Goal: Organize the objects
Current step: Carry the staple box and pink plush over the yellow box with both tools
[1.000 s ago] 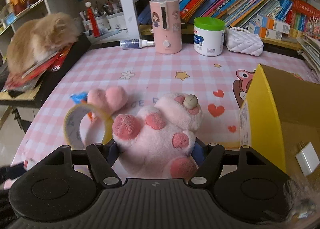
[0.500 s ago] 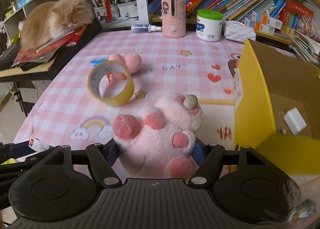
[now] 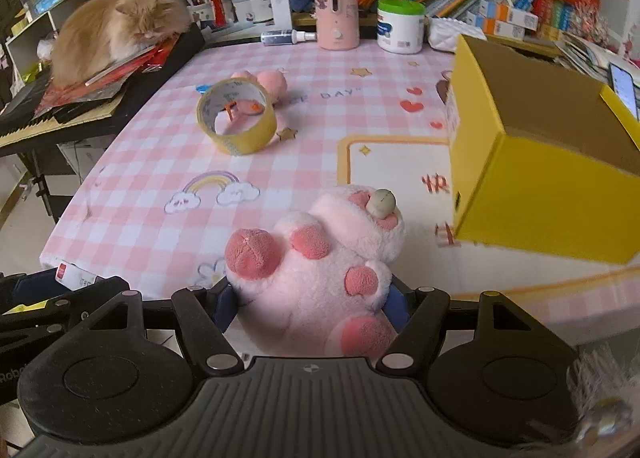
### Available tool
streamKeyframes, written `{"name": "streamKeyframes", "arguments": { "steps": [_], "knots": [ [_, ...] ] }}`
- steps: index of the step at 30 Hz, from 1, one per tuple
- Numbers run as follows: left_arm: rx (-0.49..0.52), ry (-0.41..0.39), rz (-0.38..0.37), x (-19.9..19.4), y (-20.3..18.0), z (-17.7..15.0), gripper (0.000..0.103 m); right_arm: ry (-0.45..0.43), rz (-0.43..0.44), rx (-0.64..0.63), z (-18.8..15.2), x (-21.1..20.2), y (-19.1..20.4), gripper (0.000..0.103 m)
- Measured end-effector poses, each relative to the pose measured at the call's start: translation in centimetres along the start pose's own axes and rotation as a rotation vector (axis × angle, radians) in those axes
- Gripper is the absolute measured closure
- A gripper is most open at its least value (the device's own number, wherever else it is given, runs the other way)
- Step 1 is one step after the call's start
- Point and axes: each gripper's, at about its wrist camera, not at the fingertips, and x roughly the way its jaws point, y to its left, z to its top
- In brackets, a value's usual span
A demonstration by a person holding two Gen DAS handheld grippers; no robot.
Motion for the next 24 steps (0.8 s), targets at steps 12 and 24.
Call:
{"name": "streamKeyframes", "arguments": {
  "steps": [12, 24],
  "knots": [
    [0.083, 0.025, -0.067, -1.2, -2.2, -2.1, 0.051, 0.004, -0.038, 0.092, -4.3, -2.8, -1.4, 0.035],
    [0.2, 0.056, -0.184, -0.9, -6.2, -3.1, 0.051, -0.001, -0.133, 0.229, -7.9, -5.7, -4.9, 0.035]
  ]
}}
